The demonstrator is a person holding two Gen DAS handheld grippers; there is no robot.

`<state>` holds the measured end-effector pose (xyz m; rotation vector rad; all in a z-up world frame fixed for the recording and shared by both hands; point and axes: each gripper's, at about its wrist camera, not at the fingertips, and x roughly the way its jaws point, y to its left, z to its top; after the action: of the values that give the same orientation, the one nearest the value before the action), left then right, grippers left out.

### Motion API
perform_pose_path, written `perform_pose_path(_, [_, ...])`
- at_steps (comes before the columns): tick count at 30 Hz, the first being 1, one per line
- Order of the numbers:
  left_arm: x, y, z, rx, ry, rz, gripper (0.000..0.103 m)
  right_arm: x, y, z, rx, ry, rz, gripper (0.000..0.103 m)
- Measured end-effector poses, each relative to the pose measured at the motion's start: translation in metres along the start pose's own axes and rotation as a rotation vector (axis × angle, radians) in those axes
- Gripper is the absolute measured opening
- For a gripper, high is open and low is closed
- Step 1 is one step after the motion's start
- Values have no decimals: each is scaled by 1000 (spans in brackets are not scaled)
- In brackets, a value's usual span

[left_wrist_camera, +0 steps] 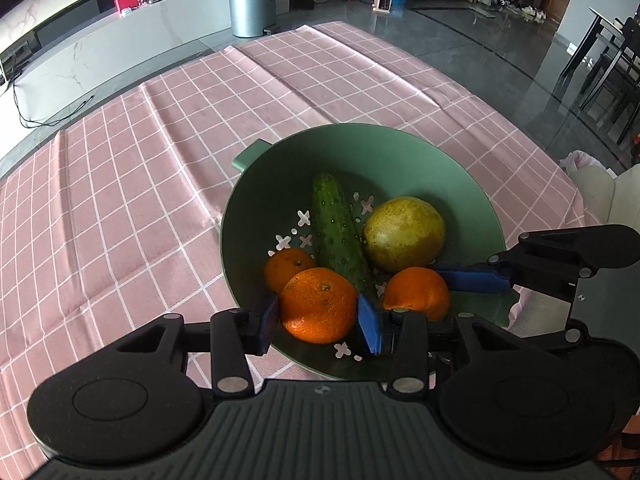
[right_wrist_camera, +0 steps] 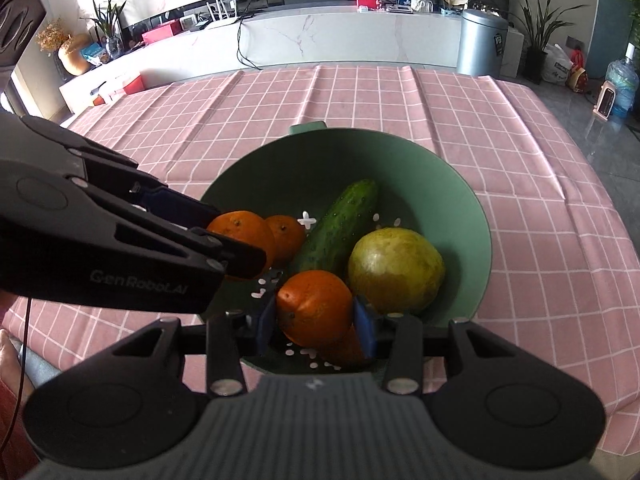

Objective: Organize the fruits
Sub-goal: 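Carry both oranges into the green colander and open both tools, then withdraw both tools from the colander toward the tomato and kiwis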

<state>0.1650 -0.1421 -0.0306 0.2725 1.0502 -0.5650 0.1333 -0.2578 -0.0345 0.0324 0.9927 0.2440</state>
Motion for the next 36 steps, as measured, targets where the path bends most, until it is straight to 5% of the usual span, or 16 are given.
perform_pose_path(17, [13, -3, 0, -1, 29, 10, 52, 4, -2, -3, 7, 6, 33, 41])
perform_pose_path(21, [2, -1, -3, -11, -5, -1, 54, -2, -2, -4, 18, -20, 9, 58])
perform_pose_path(36, [-81, 9, -30, -62, -192, 26, 56, -61, 15, -20, 168, -225, -54, 68])
